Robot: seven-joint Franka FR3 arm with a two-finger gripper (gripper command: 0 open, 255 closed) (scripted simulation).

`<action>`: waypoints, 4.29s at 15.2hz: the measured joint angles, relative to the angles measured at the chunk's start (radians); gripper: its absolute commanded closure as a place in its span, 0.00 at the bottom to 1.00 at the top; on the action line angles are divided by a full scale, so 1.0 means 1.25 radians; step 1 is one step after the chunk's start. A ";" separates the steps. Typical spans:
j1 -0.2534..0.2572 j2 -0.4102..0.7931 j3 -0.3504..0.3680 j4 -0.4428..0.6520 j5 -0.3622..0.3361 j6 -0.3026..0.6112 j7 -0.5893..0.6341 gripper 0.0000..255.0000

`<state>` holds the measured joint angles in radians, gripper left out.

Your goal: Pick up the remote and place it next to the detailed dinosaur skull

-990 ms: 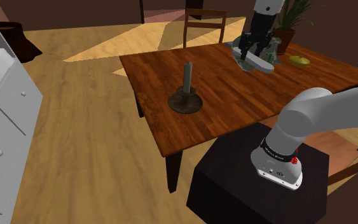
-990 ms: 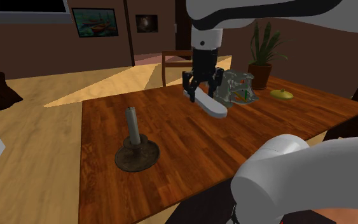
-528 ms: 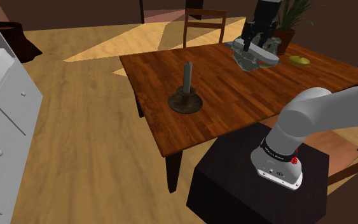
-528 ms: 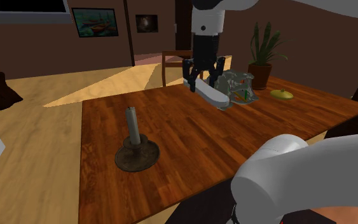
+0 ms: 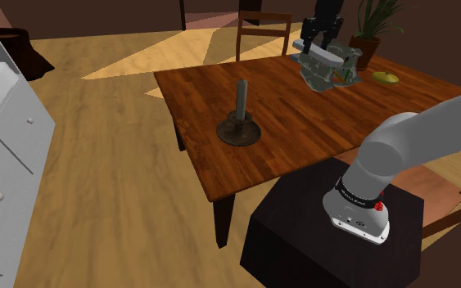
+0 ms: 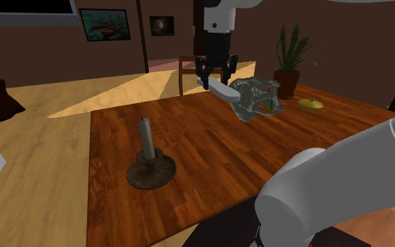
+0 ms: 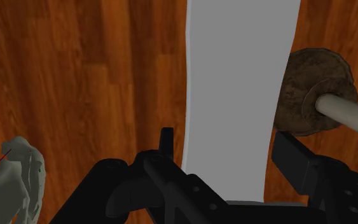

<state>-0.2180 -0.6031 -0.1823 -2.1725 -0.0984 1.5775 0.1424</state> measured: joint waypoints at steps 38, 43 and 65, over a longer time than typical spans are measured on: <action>-0.044 0.668 -0.142 0.503 0.148 0.146 -0.218 1.00; -0.043 0.670 -0.141 0.452 0.149 0.199 -0.220 1.00; -0.044 0.727 -0.131 0.290 0.177 0.414 -0.239 1.00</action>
<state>-0.2736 0.3058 -0.3460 -1.8101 0.1224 2.0950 -0.1559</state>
